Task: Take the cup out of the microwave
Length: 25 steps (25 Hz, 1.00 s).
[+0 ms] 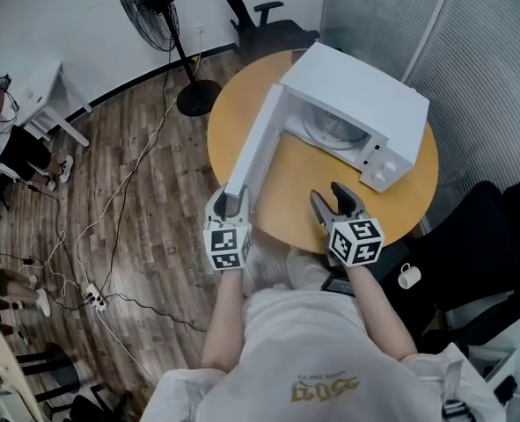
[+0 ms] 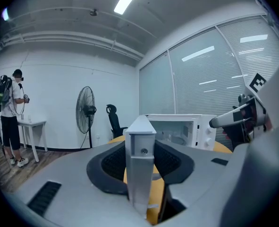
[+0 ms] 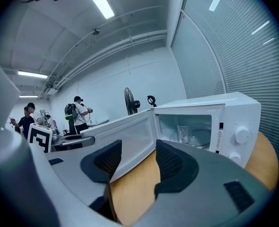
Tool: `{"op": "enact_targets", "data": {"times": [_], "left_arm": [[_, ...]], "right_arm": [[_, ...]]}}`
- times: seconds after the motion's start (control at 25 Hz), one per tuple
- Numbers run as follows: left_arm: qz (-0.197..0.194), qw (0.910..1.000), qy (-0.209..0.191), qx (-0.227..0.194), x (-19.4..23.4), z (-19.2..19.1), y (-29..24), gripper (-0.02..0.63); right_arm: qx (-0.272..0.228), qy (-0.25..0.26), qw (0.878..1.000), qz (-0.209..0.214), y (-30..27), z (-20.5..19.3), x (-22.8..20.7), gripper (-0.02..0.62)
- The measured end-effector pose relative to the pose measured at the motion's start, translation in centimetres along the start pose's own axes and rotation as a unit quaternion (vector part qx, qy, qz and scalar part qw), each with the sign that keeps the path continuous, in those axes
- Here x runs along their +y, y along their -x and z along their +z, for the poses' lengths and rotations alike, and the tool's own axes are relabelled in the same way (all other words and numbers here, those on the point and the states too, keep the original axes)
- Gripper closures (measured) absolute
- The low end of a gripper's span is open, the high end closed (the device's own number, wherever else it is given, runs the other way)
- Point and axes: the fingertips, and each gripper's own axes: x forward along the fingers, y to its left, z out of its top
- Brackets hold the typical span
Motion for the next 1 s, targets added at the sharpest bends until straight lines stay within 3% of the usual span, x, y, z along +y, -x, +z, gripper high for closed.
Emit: {"op": "enact_targets", "data": {"times": [1.0], "left_arm": [[0.014,0.9995,-0.022,-0.016,1.4,0.2,-0.1,0.43]], "right_arm": [[0.0,-0.016,1.0,-0.015,-3.2,0.4,-4.0,0.377]]}}
